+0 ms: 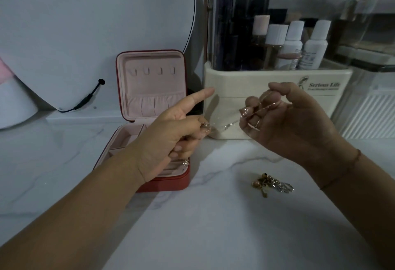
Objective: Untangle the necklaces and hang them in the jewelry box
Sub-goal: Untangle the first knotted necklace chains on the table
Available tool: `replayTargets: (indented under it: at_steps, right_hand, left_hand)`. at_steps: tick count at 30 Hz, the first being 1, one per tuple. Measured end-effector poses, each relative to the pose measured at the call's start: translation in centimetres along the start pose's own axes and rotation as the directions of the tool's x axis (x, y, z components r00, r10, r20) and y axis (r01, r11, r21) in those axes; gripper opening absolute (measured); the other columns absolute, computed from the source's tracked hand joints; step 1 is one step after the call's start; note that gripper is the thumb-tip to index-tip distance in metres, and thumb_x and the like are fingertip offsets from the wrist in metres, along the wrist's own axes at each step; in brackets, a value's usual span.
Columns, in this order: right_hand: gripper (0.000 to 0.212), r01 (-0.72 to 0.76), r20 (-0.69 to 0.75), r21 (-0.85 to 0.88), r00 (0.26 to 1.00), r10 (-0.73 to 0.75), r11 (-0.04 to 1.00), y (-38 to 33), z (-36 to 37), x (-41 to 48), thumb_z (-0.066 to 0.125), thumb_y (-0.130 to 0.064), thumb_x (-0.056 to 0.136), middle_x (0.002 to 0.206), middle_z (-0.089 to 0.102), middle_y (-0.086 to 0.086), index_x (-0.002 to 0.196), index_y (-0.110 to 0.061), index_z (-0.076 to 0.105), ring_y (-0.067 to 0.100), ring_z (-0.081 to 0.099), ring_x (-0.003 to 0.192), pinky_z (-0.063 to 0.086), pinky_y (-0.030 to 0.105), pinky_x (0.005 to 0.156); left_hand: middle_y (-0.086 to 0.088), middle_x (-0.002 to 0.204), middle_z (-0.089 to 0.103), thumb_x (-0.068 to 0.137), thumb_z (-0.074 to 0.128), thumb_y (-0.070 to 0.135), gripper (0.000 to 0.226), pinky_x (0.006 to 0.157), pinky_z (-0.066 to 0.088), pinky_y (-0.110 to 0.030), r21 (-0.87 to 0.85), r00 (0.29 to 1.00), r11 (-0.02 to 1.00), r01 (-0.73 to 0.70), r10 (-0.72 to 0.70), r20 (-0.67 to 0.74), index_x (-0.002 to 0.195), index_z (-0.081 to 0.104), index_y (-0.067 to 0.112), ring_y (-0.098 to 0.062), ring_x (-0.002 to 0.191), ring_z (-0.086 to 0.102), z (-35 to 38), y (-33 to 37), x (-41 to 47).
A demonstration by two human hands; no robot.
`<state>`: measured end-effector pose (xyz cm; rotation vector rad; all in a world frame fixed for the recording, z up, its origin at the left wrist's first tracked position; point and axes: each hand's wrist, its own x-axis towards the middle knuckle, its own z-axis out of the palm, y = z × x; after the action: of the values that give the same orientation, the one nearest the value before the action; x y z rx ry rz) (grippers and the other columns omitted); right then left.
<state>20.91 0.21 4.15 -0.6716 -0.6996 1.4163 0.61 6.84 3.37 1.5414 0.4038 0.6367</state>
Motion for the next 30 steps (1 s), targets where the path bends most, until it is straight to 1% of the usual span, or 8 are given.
replayTargets:
  at_steps: [4, 8, 10, 12, 14, 20, 26, 30]
  right_hand:
    - [0.031, 0.023, -0.022, 0.059, 1.000, -0.021, 0.998, -0.3, 0.4, -0.2, 0.056, -0.033, 0.076, 0.066, 0.051, -0.002, 0.050, -0.018, 0.053, 0.014, 0.051, 0.064, 0.043, 0.028, 0.081]
    - [0.030, 0.019, 0.015, 0.043, 1.000, -0.020, 0.999, -0.1, 0.6, -0.2, 0.055, -0.034, 0.079, 0.056, 0.045, -0.006, 0.052, -0.020, 0.054, 0.009, 0.040, 0.053, 0.045, 0.023, 0.063]
    - [0.026, 0.018, 0.046, 0.041, 0.999, -0.020, 0.999, -0.2, 0.5, -0.1, 0.055, -0.034, 0.080, 0.051, 0.038, -0.007, 0.058, -0.021, 0.054, 0.007, 0.033, 0.050, 0.042, 0.021, 0.059]
    - [0.022, 0.031, 0.059, 0.031, 0.998, -0.033, 0.999, -0.3, 0.4, 0.0, 0.054, -0.033, 0.082, 0.048, 0.032, -0.008, 0.065, -0.020, 0.055, 0.006, 0.029, 0.048, 0.039, 0.018, 0.056]
    - [0.019, 0.038, 0.084, 0.015, 0.996, -0.040, 0.999, -0.5, 0.3, 0.1, 0.051, -0.032, 0.084, 0.045, 0.029, -0.009, 0.070, -0.020, 0.057, 0.006, 0.027, 0.044, 0.035, 0.017, 0.050]
    - [0.013, 0.070, 0.070, -0.137, 0.996, -0.061, 0.988, -0.5, 0.7, -0.4, 0.050, -0.028, 0.083, 0.043, 0.032, -0.008, 0.078, -0.017, 0.055, 0.004, 0.026, 0.037, 0.027, 0.016, 0.039]
    - [0.016, 0.043, 0.000, -0.322, 0.999, -0.045, 0.946, 0.0, 1.0, -0.5, 0.054, -0.027, 0.080, 0.047, 0.042, -0.004, 0.069, -0.015, 0.054, 0.006, 0.033, 0.037, 0.036, 0.019, 0.039]
    - [0.017, 0.001, -0.032, -0.416, 0.999, -0.016, 0.909, 0.5, 1.1, -0.6, 0.057, -0.027, 0.077, 0.059, 0.055, 0.002, 0.068, -0.013, 0.058, 0.008, 0.046, 0.042, 0.044, 0.021, 0.043]
  left_hand:
    - [-0.015, 0.071, 0.026, 0.064, 0.052, 0.005, 0.070, 0.038, 0.013, -0.020, 0.006, 1.000, 1.000, 0.013, -0.013, -0.028, 0.125, 0.056, 0.039, -0.009, 0.042, 0.016, -0.1, 0.0, 0.0]
    - [-0.011, 0.066, 0.020, 0.066, 0.049, 0.005, 0.055, 0.038, 0.014, -0.018, 0.072, 0.996, 0.995, 0.071, -0.067, -0.057, 0.115, 0.066, 0.023, -0.007, 0.039, 0.016, -0.2, -0.2, 0.1]
    - [-0.002, 0.052, 0.031, 0.075, 0.053, 0.003, 0.038, 0.037, 0.014, -0.018, 0.104, 0.992, 0.990, 0.099, -0.089, -0.088, 0.108, 0.069, 0.013, -0.006, 0.037, 0.017, -0.1, -0.2, 0.1]
    - [0.002, 0.054, 0.041, 0.087, 0.053, 0.005, 0.022, 0.038, 0.013, -0.017, 0.116, 0.989, 0.989, 0.094, -0.079, -0.122, 0.100, 0.070, 0.008, -0.006, 0.038, 0.018, -0.1, -0.3, 0.1]
    - [0.001, 0.058, 0.042, 0.089, 0.055, 0.014, 0.018, 0.037, 0.014, -0.016, 0.121, 0.984, 0.989, 0.084, -0.063, -0.169, 0.092, 0.072, 0.009, -0.006, 0.039, 0.019, -0.2, -0.4, 0.1]
    - [0.001, 0.056, 0.047, 0.089, 0.058, 0.020, 0.013, 0.042, 0.011, -0.023, 0.103, 0.952, 0.993, 0.058, -0.023, -0.305, 0.083, 0.069, 0.016, -0.009, 0.041, 0.019, -0.2, -0.6, 0.2]
    - [0.003, 0.054, 0.053, 0.090, 0.058, 0.020, 0.012, 0.035, 0.020, -0.017, 0.117, 0.877, 0.992, -0.035, 0.087, -0.472, 0.089, 0.068, 0.014, -0.006, 0.036, 0.025, -0.5, -0.6, 0.4]
    - [0.002, 0.057, 0.053, 0.089, 0.059, 0.020, 0.012, 0.034, 0.022, -0.016, 0.147, 0.830, 0.982, -0.115, 0.176, -0.529, 0.083, 0.070, 0.018, -0.005, 0.036, 0.026, -0.7, -0.6, 0.5]
